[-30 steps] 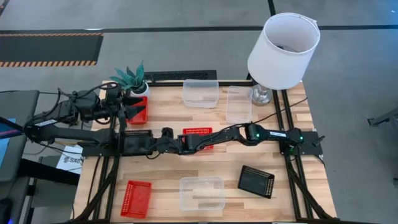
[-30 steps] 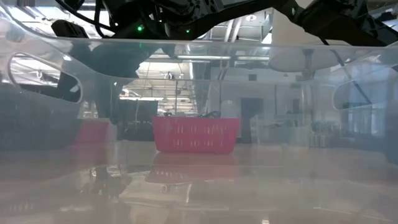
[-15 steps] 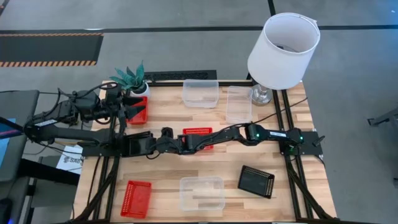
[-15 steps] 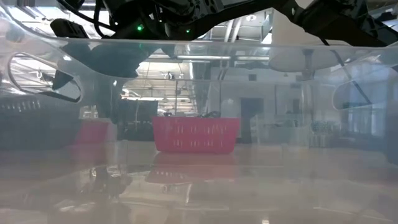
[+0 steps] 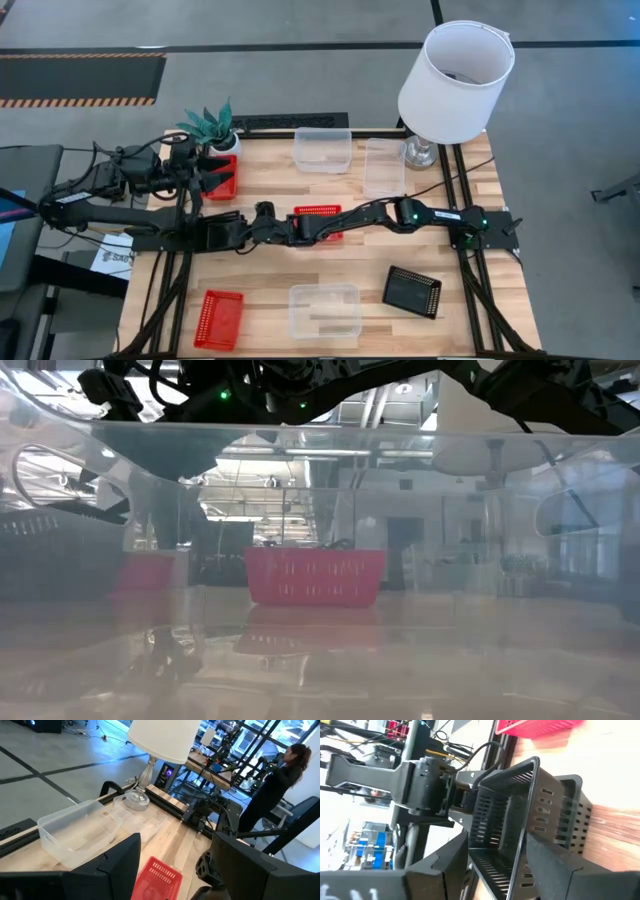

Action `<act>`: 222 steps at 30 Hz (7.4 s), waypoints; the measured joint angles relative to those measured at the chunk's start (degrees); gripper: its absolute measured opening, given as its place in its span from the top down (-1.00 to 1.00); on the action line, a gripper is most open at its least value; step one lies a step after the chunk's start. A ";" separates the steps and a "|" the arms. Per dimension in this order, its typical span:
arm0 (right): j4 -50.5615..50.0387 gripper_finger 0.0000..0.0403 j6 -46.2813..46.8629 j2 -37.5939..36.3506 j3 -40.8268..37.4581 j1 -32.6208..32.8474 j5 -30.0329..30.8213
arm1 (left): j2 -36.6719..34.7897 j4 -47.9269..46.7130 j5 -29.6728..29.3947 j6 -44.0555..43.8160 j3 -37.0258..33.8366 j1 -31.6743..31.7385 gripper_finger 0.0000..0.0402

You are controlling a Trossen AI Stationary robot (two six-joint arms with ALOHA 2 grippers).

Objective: Stack baskets by color
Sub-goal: Stack the top right black bin on the top left black bin, then stack the right black bin on the left black bin

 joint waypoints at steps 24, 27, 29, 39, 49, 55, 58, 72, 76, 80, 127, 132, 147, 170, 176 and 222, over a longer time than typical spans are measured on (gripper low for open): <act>-4.55 0.28 -6.24 -0.87 3.45 -0.08 -1.23 | 0.01 0.01 1.34 0.12 0.00 0.02 -0.16; -4.02 0.59 -9.38 -0.87 3.48 -0.05 -1.03 | 0.00 -0.03 1.19 0.15 0.00 0.02 -0.16; -3.92 0.80 -10.34 -0.87 3.48 -0.07 -0.27 | 0.02 -0.03 0.87 0.16 0.00 0.02 -0.16; -6.52 0.97 -9.90 -0.87 3.47 -0.45 -0.29 | 0.02 -0.08 -0.23 0.15 0.00 0.02 -0.16; 2.25 0.98 -11.27 -0.90 -3.42 -1.67 -2.81 | 0.07 -0.03 -0.56 0.11 0.00 0.00 -0.16; -1.49 0.99 -9.22 -0.90 -4.20 -2.00 -3.44 | 0.07 -0.08 -0.62 -0.01 0.00 0.01 -0.16; 1.58 0.96 -13.88 -0.87 -4.24 -1.96 -2.97 | 0.07 -0.08 -0.62 -0.09 0.00 0.02 -0.16; -33.30 0.94 -21.42 -16.54 -1.01 0.61 -5.61 | -0.48 0.13 2.16 2.33 0.00 0.00 -0.16; -53.65 0.92 -13.55 -24.46 -0.93 5.64 -4.74 | -0.47 0.14 2.55 4.20 0.00 0.00 -0.16; -74.37 0.87 1.95 -28.73 -0.97 12.32 -2.69 | -0.32 0.14 2.87 5.96 0.00 0.01 -0.16; -44.15 -0.10 55.80 -59.04 -80.52 42.02 -28.71 | 7.91 0.56 2.32 -3.83 -0.02 0.02 -0.16; -44.31 0.44 55.17 -59.05 -80.54 41.84 -28.55 | 7.93 0.56 1.29 -4.09 -0.02 0.02 -0.16; -64.24 0.95 50.34 -67.99 -72.79 33.33 -14.28 | 7.91 -0.56 2.25 -2.37 -0.02 0.02 -0.16; 7.65 0.98 -1.14 -56.19 -65.72 1.73 3.20 | 6.04 0.21 18.63 4.31 -0.04 0.02 -0.16; 29.14 0.98 -1.68 -40.59 -60.24 -1.81 -5.45 | 3.36 8.45 25.08 5.16 -0.02 0.02 -0.16; 0.06 0.96 0.68 -2.78 -7.54 -7.57 -26.44 | -1.36 6.39 23.52 4.55 -0.02 0.00 -0.16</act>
